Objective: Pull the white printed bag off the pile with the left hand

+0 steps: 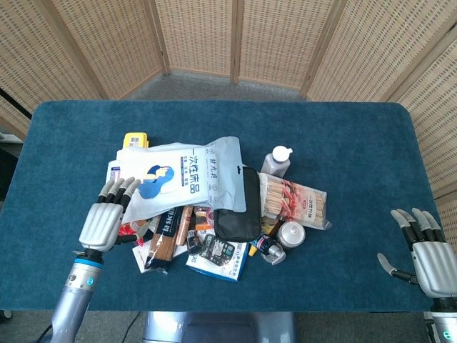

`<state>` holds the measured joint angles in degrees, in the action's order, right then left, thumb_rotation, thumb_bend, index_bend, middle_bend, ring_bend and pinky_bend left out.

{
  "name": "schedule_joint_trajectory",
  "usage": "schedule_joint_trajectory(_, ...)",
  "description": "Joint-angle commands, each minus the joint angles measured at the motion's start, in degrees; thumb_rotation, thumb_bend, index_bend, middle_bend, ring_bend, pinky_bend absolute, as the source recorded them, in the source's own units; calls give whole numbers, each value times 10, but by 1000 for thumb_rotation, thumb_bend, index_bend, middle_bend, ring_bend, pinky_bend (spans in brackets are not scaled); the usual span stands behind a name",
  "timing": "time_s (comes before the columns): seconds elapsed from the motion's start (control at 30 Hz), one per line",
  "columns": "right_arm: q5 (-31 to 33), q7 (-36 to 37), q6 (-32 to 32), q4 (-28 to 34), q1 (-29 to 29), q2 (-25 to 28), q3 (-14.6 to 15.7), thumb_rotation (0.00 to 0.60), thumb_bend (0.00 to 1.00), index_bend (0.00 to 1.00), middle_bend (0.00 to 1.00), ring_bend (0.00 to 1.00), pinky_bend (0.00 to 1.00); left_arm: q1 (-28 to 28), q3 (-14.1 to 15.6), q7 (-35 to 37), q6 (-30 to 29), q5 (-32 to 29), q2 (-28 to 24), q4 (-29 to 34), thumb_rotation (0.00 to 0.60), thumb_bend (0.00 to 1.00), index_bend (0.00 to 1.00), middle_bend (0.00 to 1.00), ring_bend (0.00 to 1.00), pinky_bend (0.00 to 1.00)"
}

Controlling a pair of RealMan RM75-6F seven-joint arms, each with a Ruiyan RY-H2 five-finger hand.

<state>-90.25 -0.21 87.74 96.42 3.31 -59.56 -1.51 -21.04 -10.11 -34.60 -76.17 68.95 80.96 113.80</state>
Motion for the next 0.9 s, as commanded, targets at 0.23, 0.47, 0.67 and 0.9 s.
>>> schedule_joint_trajectory(0.23, 3, 7, 1, -1, -3, 4, -2, 447, 322, 0, 0, 0, 0, -22, 5, -30, -8, -3, 55, -45, 416, 329, 0, 0, 0, 0)
schedule_joint_trajectory(0.47, 2, 17, 5, -3, -7, 6, -1, 446, 323, 0, 0, 0, 0, -35, 8, -49, -16, 4, 91, -81, 415, 329, 0, 0, 0, 0)
schedule_joint_trajectory(0.67, -1, 33, 11, -7, -11, 9, -1, 444, 324, 0, 0, 0, 0, -41, 12, -57, -30, 21, 125, -124, 415, 328, 0, 0, 0, 0)
schedule_joint_trajectory(0.9, -1, 42, 15, -9, -15, 13, -1, 438, 325, 0, 0, 0, 0, -42, 19, -49, -30, 24, 144, -135, 419, 329, 0, 0, 0, 0)
